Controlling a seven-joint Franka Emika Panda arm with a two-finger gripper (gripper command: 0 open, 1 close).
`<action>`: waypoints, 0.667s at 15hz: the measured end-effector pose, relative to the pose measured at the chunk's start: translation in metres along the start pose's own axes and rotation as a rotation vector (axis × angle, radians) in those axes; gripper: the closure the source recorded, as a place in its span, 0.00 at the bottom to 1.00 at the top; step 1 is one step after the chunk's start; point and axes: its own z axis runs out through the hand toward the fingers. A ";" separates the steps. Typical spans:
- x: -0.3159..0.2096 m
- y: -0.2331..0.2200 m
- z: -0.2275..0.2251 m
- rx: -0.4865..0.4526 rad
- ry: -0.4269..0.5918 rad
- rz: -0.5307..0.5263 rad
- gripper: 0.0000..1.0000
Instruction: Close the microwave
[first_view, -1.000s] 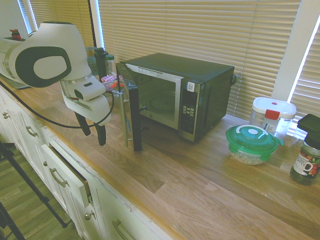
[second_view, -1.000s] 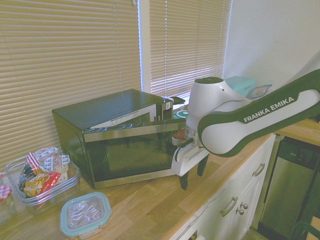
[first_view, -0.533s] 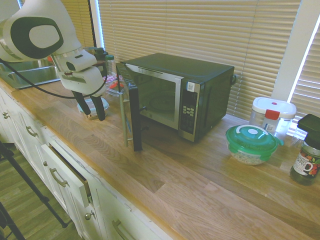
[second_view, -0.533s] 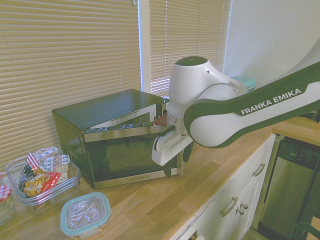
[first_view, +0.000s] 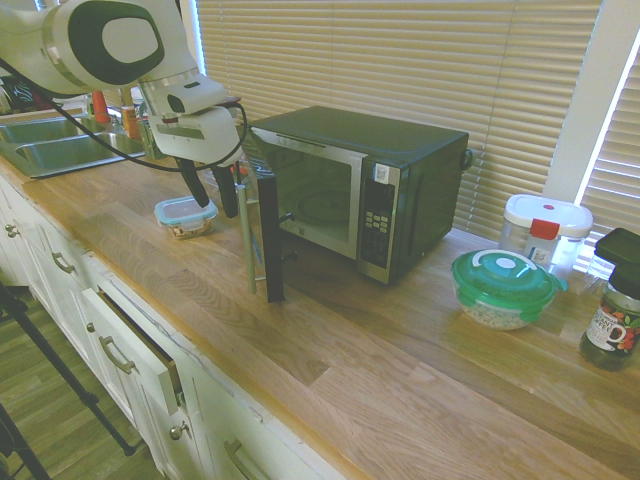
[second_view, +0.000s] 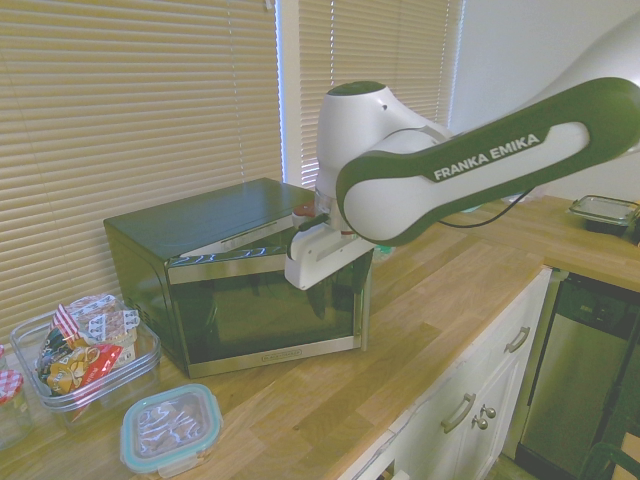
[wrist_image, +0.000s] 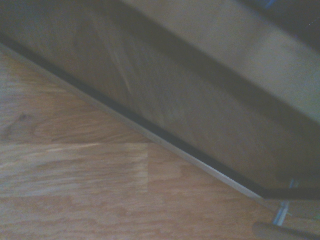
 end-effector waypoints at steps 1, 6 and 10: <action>0.009 -0.005 0.001 -0.003 -0.007 0.008 0.00; 0.048 -0.035 -0.006 -0.015 -0.028 0.034 0.00; 0.085 -0.060 -0.008 -0.036 -0.048 0.059 0.00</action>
